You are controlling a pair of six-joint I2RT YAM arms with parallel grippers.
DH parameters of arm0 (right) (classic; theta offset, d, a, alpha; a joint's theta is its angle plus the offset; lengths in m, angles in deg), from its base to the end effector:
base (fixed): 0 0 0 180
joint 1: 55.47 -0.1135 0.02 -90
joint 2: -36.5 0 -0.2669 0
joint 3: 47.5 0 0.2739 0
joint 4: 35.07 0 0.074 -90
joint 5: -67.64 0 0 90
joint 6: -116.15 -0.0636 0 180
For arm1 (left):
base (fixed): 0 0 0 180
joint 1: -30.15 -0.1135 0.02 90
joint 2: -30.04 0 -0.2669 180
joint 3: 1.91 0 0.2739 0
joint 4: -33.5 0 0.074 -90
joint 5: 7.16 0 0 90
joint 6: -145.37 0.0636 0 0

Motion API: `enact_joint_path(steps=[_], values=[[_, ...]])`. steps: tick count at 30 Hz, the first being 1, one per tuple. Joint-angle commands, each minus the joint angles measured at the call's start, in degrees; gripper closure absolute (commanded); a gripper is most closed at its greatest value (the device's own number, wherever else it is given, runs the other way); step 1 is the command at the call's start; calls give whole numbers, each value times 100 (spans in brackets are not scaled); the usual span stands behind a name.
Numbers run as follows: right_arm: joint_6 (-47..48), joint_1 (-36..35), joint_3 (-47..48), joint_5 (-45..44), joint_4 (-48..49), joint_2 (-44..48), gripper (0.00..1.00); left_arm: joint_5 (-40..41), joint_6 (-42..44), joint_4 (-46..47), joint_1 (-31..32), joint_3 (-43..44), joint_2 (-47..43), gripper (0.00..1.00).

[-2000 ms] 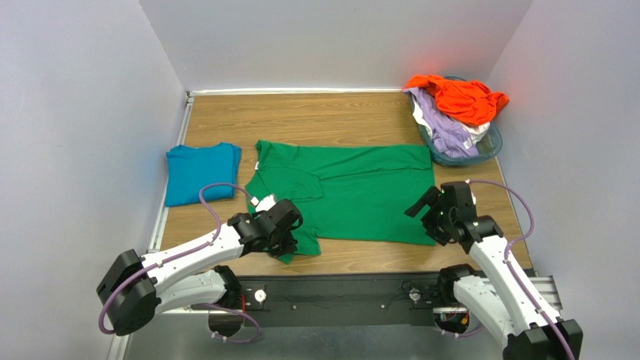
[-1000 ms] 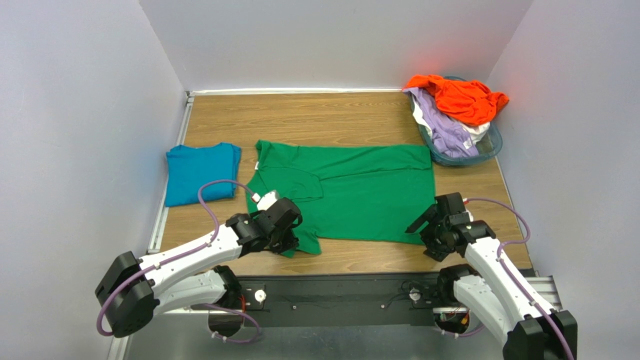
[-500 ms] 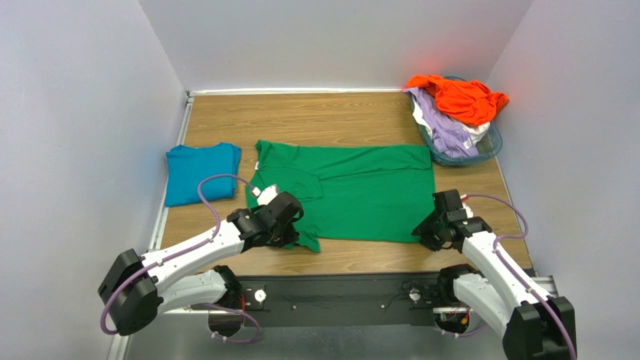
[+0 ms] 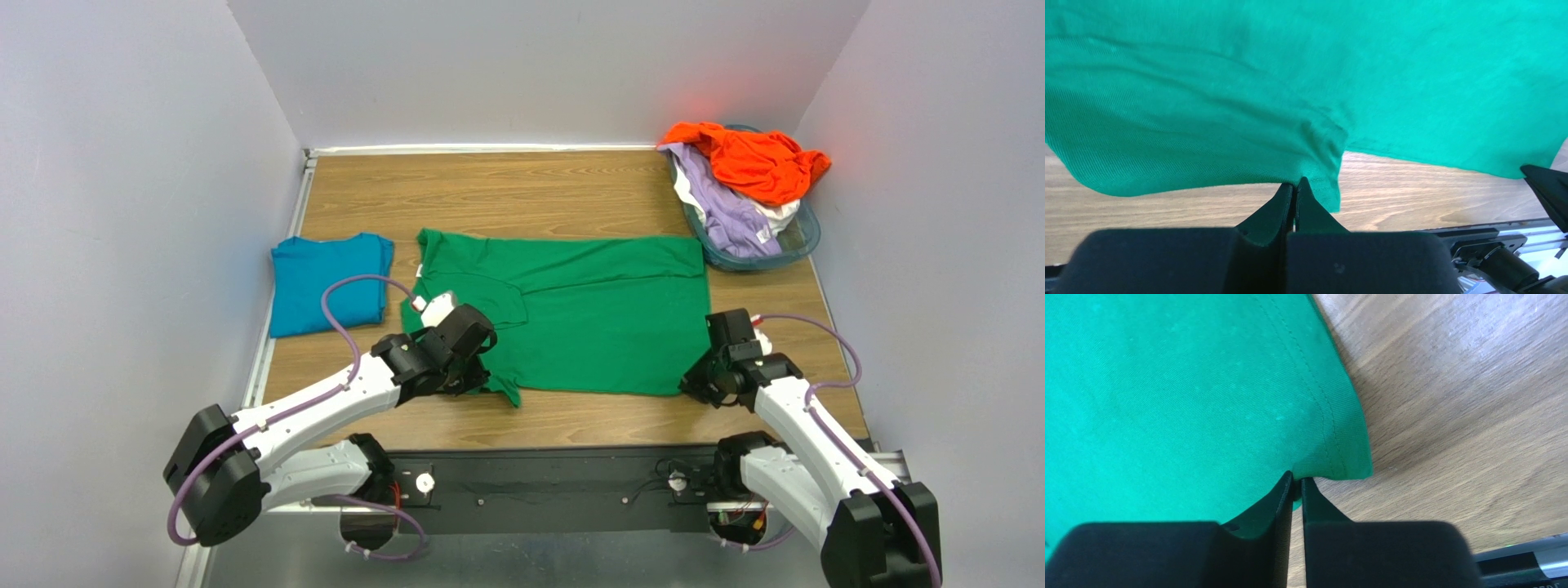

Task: Fold and stack the t-shirts
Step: Fold the tshirt

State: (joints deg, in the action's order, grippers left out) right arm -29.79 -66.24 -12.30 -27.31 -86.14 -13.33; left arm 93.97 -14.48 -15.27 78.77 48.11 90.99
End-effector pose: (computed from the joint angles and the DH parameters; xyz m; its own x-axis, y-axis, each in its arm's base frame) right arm 0.1674 0.0263 0.1231 -0.6268 0.7209 -0.2956 0.6570 0.6930 0.2969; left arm 0.1600 -0.1631 0.1771 -0.8273 -0.4544 -0.3303 -0.3044 0.8568 -0.4162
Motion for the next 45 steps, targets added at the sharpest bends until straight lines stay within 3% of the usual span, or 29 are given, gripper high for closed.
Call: enact_joint_path(steps=[1, 5, 18, 30, 45], values=[[206, 22, 338, -129, 80, -10, 87, 398, 251, 17, -107, 245, 14, 100], [373, 22, 575, -190, 88, -194, 92, 503, 533, 79, -248, 447, 162, 100], [628, 30, 1269, -481, 475, -924, 93, 978, 1569, 562, -819, 1264, 796, 100], [786, 22, 1788, -480, 950, -1592, 93, 1110, 2413, 1660, -1206, 1352, 866, 100], [1129, 22, 2570, -735, 1090, -2470, 93, 1154, 2792, 1827, -1531, 1686, 1420, 100]])
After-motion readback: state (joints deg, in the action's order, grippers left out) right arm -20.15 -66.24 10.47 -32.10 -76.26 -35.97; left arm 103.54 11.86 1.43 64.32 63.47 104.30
